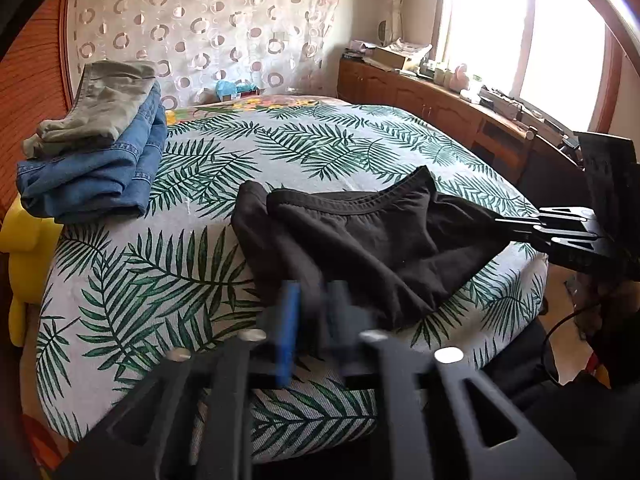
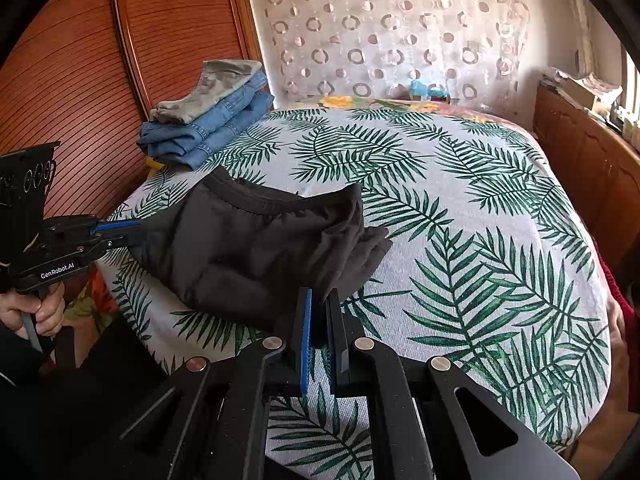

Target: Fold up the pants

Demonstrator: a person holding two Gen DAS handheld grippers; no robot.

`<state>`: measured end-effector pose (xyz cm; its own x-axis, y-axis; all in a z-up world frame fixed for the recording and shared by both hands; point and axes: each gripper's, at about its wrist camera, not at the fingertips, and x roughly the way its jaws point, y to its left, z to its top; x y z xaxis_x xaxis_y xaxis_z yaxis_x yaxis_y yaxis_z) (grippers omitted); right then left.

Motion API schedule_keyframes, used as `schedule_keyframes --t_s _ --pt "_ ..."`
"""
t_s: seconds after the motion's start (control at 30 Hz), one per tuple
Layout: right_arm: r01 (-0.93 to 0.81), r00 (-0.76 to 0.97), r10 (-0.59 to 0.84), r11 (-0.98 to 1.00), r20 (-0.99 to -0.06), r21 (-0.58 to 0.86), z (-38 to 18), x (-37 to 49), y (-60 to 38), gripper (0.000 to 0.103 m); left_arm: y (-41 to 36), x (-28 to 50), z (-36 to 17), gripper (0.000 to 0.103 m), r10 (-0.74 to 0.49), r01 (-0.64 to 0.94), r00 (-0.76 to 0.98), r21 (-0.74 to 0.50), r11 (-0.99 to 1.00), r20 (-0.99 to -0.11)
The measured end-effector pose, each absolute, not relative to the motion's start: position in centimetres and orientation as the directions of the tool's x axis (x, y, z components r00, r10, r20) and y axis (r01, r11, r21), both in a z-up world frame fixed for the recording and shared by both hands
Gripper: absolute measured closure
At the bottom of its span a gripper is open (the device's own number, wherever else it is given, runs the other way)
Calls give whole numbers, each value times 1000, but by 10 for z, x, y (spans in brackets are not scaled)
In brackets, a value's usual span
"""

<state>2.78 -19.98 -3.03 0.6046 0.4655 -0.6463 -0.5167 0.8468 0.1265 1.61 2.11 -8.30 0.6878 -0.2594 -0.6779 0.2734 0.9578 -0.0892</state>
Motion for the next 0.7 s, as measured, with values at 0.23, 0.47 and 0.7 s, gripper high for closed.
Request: schedule_keyframes --t_s 0.23,0.47,0.7 --pt "-504 630 436 859 -642 88 -26 26 -198 89 24 24 -82 33 -253 257 702 -94 962 -666" --pt "-502 653 425 863 -627 63 -22 37 -196 68 25 47 -81 33 -241 244 708 -90 966 -664" --pt "-513 628 454 852 -632 102 -31 80 -176 68 27 75 -85 33 -219 228 708 -75 971 -671"
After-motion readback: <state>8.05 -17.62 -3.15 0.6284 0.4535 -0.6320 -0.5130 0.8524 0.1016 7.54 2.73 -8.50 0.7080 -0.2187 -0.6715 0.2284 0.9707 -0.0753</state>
